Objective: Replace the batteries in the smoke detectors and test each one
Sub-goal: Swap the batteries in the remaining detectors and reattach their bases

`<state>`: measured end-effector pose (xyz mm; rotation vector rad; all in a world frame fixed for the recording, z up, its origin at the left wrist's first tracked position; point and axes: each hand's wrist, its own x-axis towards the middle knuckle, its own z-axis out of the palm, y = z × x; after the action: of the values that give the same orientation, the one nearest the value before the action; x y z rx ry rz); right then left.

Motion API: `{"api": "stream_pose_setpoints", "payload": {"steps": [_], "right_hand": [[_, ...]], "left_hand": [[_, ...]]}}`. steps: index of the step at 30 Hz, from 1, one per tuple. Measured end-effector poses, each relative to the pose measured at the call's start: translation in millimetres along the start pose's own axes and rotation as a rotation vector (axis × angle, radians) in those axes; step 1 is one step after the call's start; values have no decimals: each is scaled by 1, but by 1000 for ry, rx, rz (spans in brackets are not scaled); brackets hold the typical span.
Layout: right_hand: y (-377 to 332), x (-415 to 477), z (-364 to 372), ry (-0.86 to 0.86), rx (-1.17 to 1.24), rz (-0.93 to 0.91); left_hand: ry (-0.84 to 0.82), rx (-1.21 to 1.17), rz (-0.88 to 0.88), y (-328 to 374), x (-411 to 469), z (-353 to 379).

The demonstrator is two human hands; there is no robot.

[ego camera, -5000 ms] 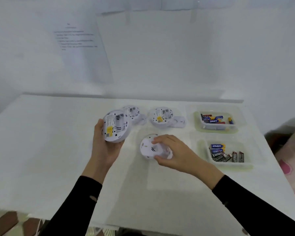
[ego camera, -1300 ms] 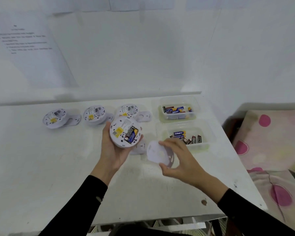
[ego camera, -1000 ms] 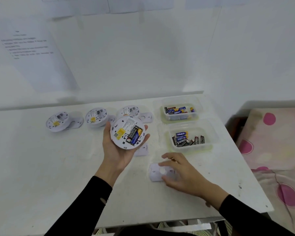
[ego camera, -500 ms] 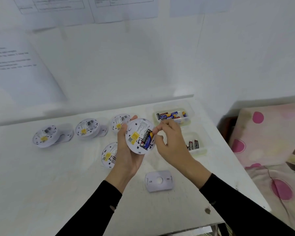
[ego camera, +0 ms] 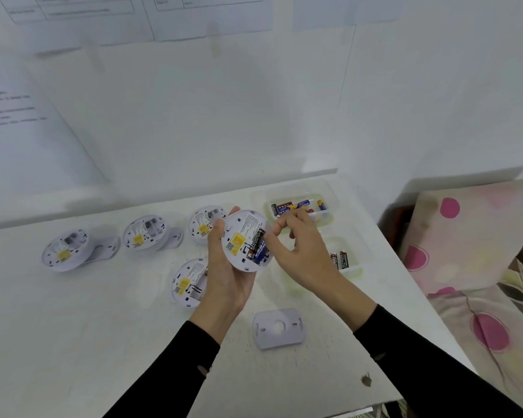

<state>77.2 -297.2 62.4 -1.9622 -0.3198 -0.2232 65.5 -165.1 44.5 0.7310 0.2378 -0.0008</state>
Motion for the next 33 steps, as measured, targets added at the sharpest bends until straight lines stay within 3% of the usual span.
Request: {"api": "stream_pose_setpoints", "payload": {"steps": [5,9,11,16,21,24,28,33], "right_hand": [[-3,-2,-12,-100,124,25],[15,13,-42,173,226,148],[35,18,-57,196,90,224],[82,16,-59,27,-292,358],[95,18,-57,-25,-476,428],[83,15,-54,-27,-511,313],[39,5,-39,51,-227,-136],[21,-8,-18,-76,-149,-167]], "left_hand": [[16,-32,-26,-6,7,0],[59,-75,-47,-8,13,-7],[70,-93,-47,-8,14,-11],[75,-110,-64,-9,15,-9],[77,-122,-69,-12,15,-5],[71,-119,-74,-12,16,-6],[44,-105,-67,-13,14,1],[2,-68,-68,-14,9,14]]}}
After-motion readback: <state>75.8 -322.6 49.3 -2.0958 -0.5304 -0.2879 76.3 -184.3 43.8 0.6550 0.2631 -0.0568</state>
